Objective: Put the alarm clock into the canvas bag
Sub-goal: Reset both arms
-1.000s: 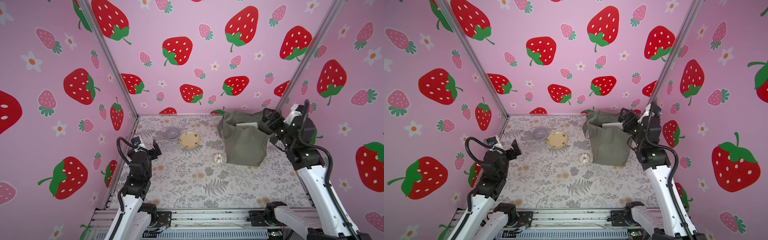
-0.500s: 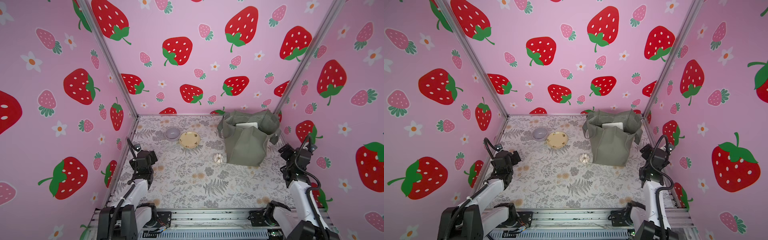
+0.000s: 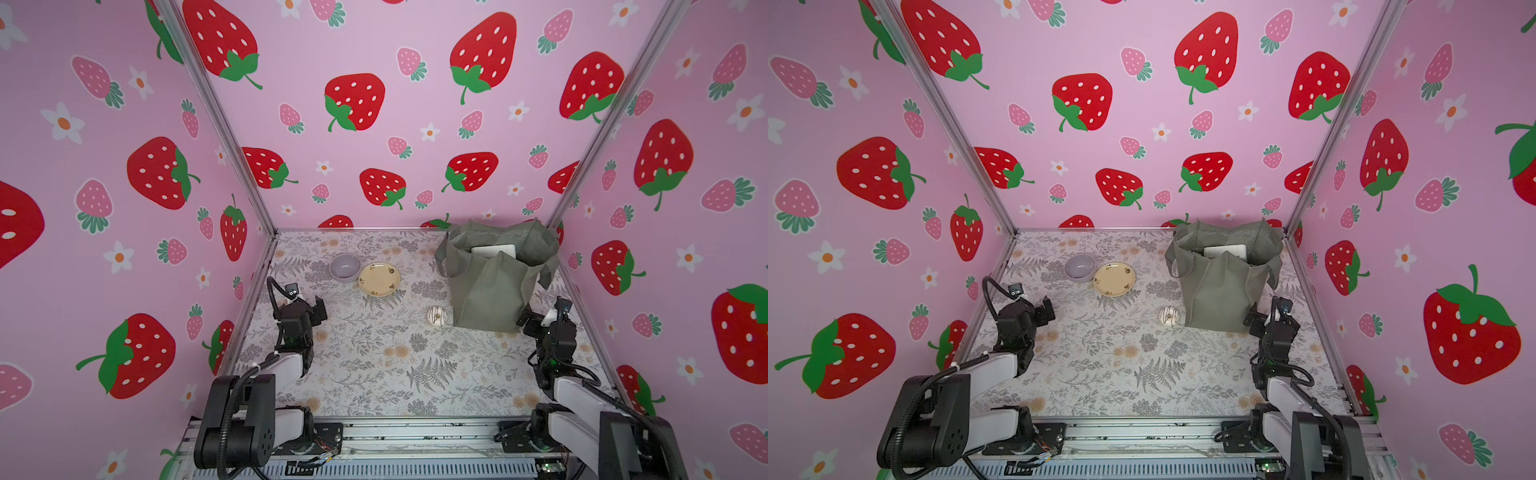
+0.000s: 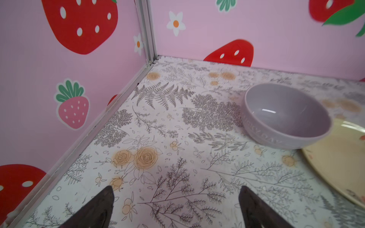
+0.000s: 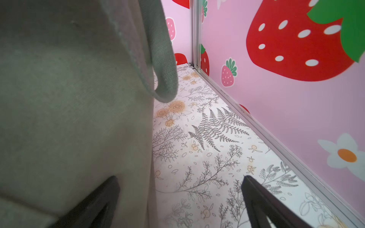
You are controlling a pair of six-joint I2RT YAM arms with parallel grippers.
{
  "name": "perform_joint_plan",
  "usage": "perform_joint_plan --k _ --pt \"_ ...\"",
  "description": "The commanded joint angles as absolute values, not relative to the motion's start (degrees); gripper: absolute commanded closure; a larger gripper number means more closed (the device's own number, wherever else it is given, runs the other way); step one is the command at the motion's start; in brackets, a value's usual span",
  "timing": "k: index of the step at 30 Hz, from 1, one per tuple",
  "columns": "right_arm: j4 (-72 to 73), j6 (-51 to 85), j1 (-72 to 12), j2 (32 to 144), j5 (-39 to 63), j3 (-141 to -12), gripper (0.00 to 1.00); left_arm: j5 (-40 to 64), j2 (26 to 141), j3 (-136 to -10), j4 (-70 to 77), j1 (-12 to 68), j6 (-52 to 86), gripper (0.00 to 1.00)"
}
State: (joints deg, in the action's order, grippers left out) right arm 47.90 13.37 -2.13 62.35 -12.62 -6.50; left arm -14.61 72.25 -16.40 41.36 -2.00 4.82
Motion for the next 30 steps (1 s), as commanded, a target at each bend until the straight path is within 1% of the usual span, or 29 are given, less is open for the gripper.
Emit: perform_joint_plan --k 1,4,6,9,10,12,14,16,18,20,30 --pt "62.51 8.34 -3.44 69.33 -12.05 -6.88 0.0 -10.82 72.31 -14.76 48.86 -1.73 7.82 0.01" --pt "66.87 5.65 -3.57 75.55 -10.29 -9.36 0.0 -12.08 78.12 -16.94 50.85 -0.63 5.85 0.0" --pt "69.74 4.74 -3.74 79.73 -8.69 -11.09 0.0 -10.51 82.11 -18.41 52.04 -0.27 4.96 0.01" --pt "71.44 3.42 -4.74 83.96 -9.29 -12.52 0.0 -11.36 87.67 -19.8 54.84 1.77 2.9 0.01" --pt "72.87 3.51 -4.83 84.91 -9.88 -12.19 0.0 -12.25 88.79 -20.81 54.65 2.5 2.29 0.0" --pt "77.48 3.1 -5.15 87.57 -10.34 -10.91 0.0 -14.04 88.56 -24.12 47.62 3.24 1.88 0.01" --pt "83.55 2.13 -6.14 90.59 -11.58 -9.68 0.0 -15.49 88.94 -24.84 46.6 2.61 3.38 0.01" --pt "77.45 1.76 -6.99 89.27 -12.64 -11.47 0.0 -15.94 88.93 -24.91 46.3 1.83 4.65 0.01" --pt "76.52 2.09 -6.98 90.28 -13.25 -13.04 0.0 -16.05 88.63 -24.64 46.44 1.86 4.59 0.01" --pt "72.37 2.07 -6.94 90.04 -13.43 -14.82 0.0 -16.02 88.63 -24.68 46.45 1.93 4.56 0.01" --pt "73.07 1.94 -6.95 90.17 -13.31 -14.62 0.0 -15.56 89.07 -25.2 46.06 1.92 4.38 0.01"
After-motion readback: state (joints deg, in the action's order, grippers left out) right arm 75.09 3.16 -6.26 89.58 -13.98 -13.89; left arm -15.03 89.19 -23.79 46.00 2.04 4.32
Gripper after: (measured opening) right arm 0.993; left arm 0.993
